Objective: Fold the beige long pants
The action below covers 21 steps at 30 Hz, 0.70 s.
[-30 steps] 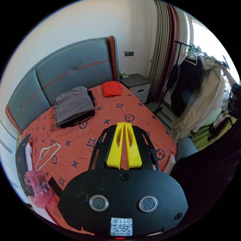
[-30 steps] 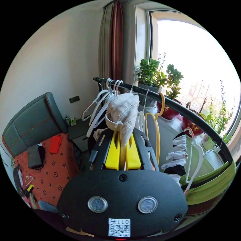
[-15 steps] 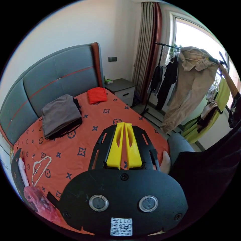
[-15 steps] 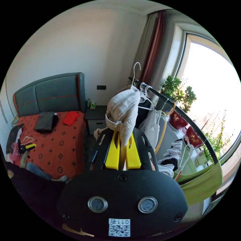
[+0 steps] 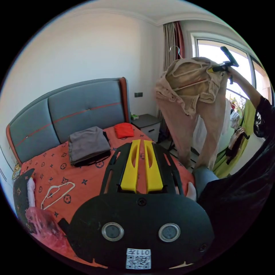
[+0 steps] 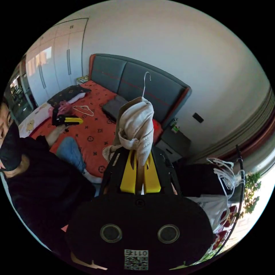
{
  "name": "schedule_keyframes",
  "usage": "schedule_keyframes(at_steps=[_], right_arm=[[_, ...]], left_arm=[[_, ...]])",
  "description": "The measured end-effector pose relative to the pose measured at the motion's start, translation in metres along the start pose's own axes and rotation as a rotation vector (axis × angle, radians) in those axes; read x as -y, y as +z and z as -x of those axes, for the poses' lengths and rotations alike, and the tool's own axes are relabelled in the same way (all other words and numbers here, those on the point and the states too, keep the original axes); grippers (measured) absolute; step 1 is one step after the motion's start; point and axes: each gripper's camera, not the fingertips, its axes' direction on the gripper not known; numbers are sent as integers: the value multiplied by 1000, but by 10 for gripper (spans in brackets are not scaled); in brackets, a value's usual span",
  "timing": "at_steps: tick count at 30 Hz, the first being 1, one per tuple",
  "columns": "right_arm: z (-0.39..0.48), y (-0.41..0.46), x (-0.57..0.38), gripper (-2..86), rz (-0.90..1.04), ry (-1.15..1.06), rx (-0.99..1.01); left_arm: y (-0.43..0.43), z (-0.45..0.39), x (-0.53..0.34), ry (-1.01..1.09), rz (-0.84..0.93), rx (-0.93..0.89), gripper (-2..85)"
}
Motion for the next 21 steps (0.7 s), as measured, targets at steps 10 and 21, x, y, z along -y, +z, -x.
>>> schedule_keyframes(at_steps=[10,21], right_arm=[[138,80,227,13,45,-332,222],[323,345,369,30,308,-428,391]], left_arm=[[-74,27,-19,6,-136,135,44],[47,7,-80,-6,207,117,40]])
